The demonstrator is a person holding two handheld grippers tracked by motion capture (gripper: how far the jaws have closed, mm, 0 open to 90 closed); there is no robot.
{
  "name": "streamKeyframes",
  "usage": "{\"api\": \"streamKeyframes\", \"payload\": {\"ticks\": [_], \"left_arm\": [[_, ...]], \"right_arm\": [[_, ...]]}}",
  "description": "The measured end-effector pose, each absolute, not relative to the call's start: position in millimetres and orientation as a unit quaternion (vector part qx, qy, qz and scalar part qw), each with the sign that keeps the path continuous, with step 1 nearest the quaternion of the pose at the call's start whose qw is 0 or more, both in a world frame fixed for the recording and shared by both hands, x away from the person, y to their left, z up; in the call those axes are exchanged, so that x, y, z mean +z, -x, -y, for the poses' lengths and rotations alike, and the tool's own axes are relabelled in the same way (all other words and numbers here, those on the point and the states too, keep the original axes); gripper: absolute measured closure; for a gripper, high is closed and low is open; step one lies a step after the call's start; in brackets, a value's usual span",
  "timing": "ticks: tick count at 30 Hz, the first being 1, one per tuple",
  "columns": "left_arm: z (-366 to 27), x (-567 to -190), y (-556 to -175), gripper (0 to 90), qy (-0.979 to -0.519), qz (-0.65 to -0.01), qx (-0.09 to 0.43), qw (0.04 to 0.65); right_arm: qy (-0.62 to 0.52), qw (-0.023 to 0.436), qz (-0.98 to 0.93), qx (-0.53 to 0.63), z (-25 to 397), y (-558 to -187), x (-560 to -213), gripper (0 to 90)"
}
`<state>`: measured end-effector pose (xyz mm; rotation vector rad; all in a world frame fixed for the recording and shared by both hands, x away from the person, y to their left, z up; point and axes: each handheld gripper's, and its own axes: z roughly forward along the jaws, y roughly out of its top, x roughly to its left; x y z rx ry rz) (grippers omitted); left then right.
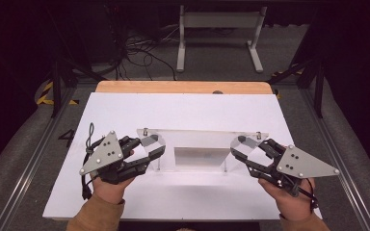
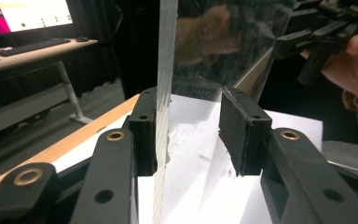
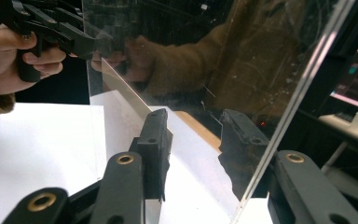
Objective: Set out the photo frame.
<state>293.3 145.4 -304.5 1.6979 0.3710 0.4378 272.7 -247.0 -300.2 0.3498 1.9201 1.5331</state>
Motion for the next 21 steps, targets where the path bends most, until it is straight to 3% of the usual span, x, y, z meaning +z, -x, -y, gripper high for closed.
{"api": "streamKeyframes", "payload": {"ticks": [8,16,21], "left_arm": [[-151,-309,-306,60.9,-0.735,-0.175,0.161,0.635],[-148,-317,-311,56.0,-0.716,-0.192,0.19,0.643],[-153,-326,-322,41.7,-0.711,-0.213,0.169,0.648]], "right_arm": [[-0.153,0.299,-0.72,0.607,244,-280,-300,59.2],[-0.149,0.298,-0.704,0.628,241,-291,-306,56.6],[-0.159,0.31,-0.708,0.615,240,-304,-312,52.6]]}}
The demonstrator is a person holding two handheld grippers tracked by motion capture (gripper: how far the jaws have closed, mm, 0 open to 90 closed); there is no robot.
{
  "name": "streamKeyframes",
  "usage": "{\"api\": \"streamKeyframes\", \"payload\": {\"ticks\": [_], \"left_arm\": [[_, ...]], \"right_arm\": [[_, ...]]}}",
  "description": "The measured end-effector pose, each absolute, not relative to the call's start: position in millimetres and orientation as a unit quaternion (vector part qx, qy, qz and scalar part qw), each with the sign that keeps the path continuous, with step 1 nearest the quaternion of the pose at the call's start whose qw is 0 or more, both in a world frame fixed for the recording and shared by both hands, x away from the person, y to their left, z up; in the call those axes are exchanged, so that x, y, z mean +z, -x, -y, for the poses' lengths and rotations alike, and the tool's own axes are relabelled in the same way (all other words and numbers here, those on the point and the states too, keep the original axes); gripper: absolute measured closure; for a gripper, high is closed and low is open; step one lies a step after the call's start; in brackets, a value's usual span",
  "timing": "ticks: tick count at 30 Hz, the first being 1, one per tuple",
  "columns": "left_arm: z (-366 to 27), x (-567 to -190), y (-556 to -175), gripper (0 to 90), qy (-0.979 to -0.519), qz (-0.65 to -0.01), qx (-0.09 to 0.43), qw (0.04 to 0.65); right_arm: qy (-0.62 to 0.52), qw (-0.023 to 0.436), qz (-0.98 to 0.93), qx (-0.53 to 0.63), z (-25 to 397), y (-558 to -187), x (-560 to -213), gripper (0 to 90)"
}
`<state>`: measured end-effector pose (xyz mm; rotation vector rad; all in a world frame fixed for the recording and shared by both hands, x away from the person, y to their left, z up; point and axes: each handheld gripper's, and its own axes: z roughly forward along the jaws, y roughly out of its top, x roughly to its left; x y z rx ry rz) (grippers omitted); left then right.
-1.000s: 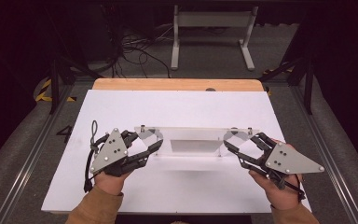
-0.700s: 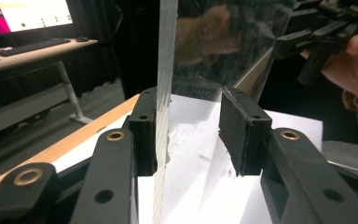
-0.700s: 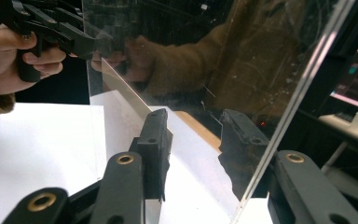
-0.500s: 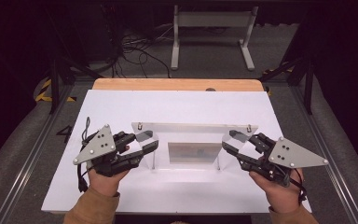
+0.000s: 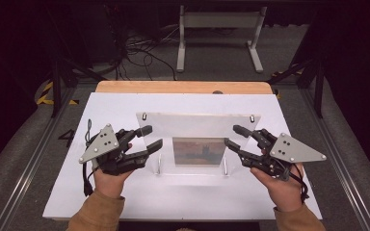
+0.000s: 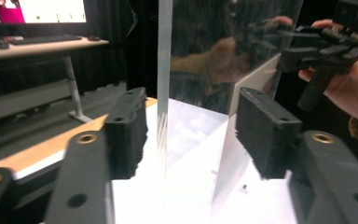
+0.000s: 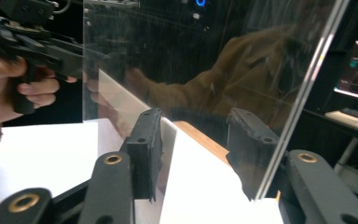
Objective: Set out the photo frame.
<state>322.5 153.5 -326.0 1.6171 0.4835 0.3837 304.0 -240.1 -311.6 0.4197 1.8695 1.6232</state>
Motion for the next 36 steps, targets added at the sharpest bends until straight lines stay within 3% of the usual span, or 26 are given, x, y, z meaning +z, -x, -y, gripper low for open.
{"api": "streamKeyframes", "payload": {"ticks": [2,13,26,36], "left_arm": [[-154,-329,-326,37.4,-0.715,-0.214,0.163,0.645],[-148,-357,-349,37.1,-0.757,-0.22,0.118,0.604],[-153,-372,-362,33.8,-0.761,-0.24,0.111,0.593],[-163,-371,-358,22.3,-0.756,-0.252,0.126,0.591]], "right_arm": [[-0.165,0.31,-0.709,0.611,241,-307,-313,51.5],[-0.195,0.312,-0.707,0.604,244,-332,-325,47.2],[-0.217,0.309,-0.712,0.591,243,-351,-337,43.5],[-0.246,0.295,-0.724,0.574,252,-344,-337,28.9]]}}
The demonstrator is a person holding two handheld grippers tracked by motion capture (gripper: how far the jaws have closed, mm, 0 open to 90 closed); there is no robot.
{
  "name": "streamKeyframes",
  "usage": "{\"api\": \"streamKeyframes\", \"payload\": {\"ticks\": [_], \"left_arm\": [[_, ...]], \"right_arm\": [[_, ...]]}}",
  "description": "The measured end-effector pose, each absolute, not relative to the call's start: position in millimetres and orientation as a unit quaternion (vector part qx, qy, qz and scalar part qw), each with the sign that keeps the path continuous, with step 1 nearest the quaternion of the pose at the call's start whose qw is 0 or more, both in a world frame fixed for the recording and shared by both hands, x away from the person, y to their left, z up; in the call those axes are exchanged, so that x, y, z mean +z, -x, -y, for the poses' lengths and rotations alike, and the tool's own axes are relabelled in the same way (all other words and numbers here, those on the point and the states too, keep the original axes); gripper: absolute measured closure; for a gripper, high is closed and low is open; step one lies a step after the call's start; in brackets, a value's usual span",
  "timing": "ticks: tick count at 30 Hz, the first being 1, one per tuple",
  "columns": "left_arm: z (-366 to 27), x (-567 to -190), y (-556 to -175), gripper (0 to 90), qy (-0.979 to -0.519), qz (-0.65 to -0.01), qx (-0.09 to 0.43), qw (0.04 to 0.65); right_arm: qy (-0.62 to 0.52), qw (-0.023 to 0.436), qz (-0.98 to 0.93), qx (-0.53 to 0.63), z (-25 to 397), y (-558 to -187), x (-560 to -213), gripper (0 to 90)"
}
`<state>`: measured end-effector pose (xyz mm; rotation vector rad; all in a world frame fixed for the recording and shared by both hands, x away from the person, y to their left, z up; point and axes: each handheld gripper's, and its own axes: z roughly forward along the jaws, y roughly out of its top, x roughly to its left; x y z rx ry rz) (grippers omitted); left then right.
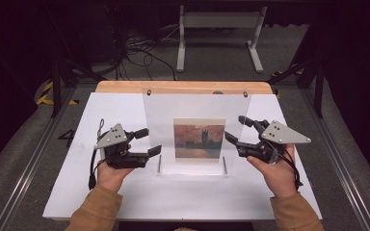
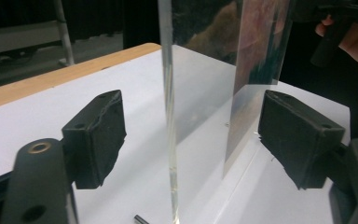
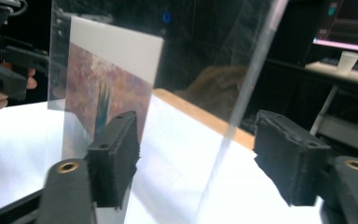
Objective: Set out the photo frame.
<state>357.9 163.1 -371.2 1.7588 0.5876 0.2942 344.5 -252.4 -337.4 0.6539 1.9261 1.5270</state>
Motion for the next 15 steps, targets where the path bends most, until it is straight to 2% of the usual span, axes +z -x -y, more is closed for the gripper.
{"api": "streamKeyframes", "payload": {"ticks": [9,15], "left_arm": [[-180,-367,-346,14.7,-0.76,-0.265,0.151,0.573],[-199,-379,-339,11.9,-0.764,-0.292,0.153,0.555]], "right_arm": [[-0.265,0.271,-0.731,0.567,273,-330,-329,25.0],[-0.287,0.265,-0.738,0.551,295,-321,-330,19.8]]}}
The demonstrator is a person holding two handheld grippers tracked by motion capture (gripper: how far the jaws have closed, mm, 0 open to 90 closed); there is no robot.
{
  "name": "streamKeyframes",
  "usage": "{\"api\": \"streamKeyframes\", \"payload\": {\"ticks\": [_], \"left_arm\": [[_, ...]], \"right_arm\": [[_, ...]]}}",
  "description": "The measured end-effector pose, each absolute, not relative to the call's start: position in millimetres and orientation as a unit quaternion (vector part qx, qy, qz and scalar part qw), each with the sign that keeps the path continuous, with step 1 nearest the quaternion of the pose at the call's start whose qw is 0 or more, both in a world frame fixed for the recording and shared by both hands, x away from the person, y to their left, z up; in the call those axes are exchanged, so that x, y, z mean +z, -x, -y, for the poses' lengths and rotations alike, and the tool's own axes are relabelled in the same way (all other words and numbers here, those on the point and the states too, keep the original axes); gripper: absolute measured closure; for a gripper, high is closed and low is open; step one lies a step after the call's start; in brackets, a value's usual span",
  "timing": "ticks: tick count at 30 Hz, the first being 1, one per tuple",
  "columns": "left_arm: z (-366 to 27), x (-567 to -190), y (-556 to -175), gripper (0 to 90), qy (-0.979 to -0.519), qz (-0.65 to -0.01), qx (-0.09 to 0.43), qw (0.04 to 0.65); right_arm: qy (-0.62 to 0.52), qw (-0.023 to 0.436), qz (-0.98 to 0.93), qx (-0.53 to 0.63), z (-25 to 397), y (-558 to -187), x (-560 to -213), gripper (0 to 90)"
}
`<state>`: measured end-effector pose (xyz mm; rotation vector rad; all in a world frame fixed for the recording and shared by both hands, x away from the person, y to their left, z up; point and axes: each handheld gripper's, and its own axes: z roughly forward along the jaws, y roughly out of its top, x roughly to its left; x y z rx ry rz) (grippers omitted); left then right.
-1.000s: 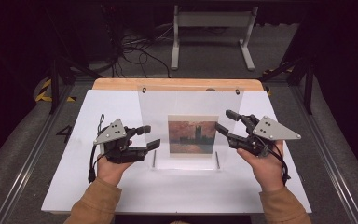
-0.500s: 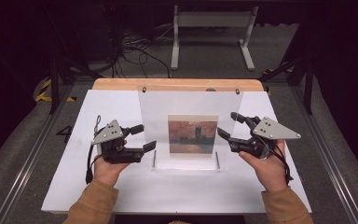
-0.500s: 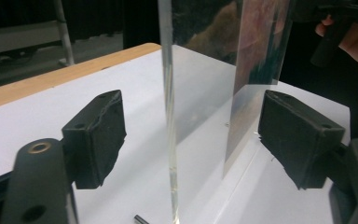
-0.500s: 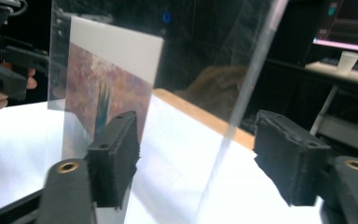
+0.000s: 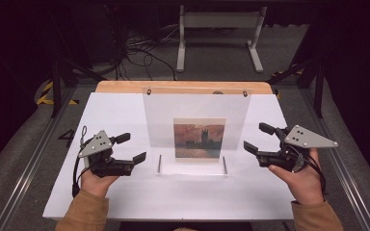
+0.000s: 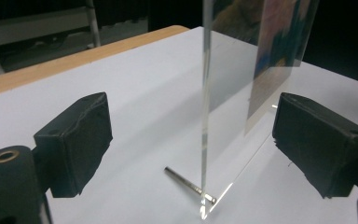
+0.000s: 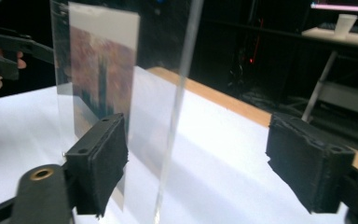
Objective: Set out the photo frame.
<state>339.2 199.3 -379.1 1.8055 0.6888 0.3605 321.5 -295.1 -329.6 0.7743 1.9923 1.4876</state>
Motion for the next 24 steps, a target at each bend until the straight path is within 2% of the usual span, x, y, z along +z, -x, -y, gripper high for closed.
{"api": "streamKeyframes", "payload": {"ticks": [3,11,24], "left_arm": [[-210,-386,-337,10.6,-0.765,-0.301,0.157,0.547],[-235,-409,-338,7.3,-0.774,-0.322,0.163,0.521],[-252,-441,-334,5.0,-0.782,-0.339,0.16,0.498]], "right_arm": [[-0.288,0.262,-0.752,0.531,302,-320,-336,16.1],[-0.312,0.247,-0.771,0.498,316,-321,-361,14.4],[-0.358,0.227,-0.763,0.488,344,-330,-406,10.7]]}}
